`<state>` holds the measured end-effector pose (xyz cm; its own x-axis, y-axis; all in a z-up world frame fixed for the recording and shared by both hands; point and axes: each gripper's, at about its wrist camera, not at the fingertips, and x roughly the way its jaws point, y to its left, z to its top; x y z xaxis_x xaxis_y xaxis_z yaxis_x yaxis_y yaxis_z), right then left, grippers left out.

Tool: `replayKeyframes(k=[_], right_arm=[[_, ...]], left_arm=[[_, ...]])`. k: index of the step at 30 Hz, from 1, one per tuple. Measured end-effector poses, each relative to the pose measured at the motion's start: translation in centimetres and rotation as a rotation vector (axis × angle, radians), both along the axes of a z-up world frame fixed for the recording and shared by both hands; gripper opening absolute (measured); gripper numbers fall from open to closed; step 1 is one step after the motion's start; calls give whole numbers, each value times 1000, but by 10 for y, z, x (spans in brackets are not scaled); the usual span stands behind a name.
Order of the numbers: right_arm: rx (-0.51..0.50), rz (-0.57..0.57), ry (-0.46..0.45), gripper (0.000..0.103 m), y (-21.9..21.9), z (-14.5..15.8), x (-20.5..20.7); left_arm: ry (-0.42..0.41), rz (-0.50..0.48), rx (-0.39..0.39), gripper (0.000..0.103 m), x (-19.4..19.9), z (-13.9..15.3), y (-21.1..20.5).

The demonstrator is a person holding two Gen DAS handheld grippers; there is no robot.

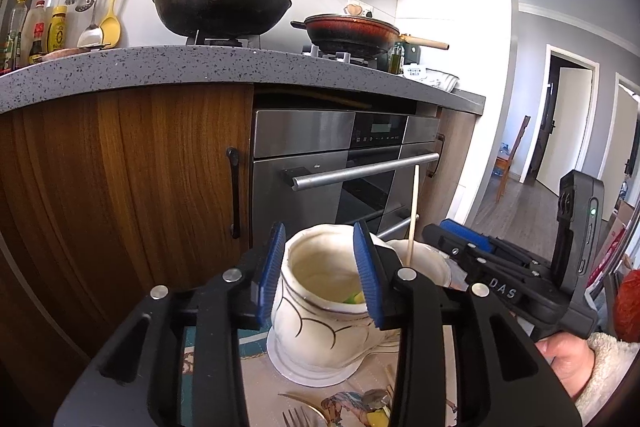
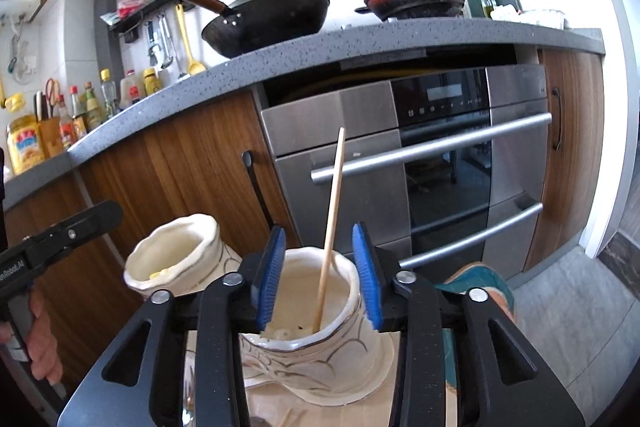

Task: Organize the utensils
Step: 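Open both tools and withdraw them from the ceramic holder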

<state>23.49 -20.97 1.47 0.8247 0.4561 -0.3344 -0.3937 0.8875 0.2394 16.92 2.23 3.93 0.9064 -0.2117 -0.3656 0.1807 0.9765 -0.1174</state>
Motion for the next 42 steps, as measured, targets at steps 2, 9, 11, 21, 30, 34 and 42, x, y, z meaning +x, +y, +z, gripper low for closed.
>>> replayKeyframes(k=[2, 9, 11, 21, 30, 34, 42], right_arm=[[0, 2, -6, 49, -2, 5, -8], [-37, 18, 4, 77, -6, 12, -40], [-50, 23, 10, 84, -7, 11, -49], [-144, -12, 38, 98, -8, -5, -91], [-196, 35, 103, 98, -5, -27, -112], [-224, 50, 141, 98, -4, -38, -115], [-295, 105, 187, 98, 8, -57, -121]], left_arm=[[3, 12, 9, 46, -4, 0, 2], [36, 46, 39, 65, -28, -10, 12], [51, 57, 48, 75, -35, -15, 14], [156, 110, 73, 95, -67, -48, 29], [265, 105, 88, 96, -83, -81, 29], [306, 110, 82, 96, -85, -92, 30], [384, 102, 71, 96, -89, -112, 32]])
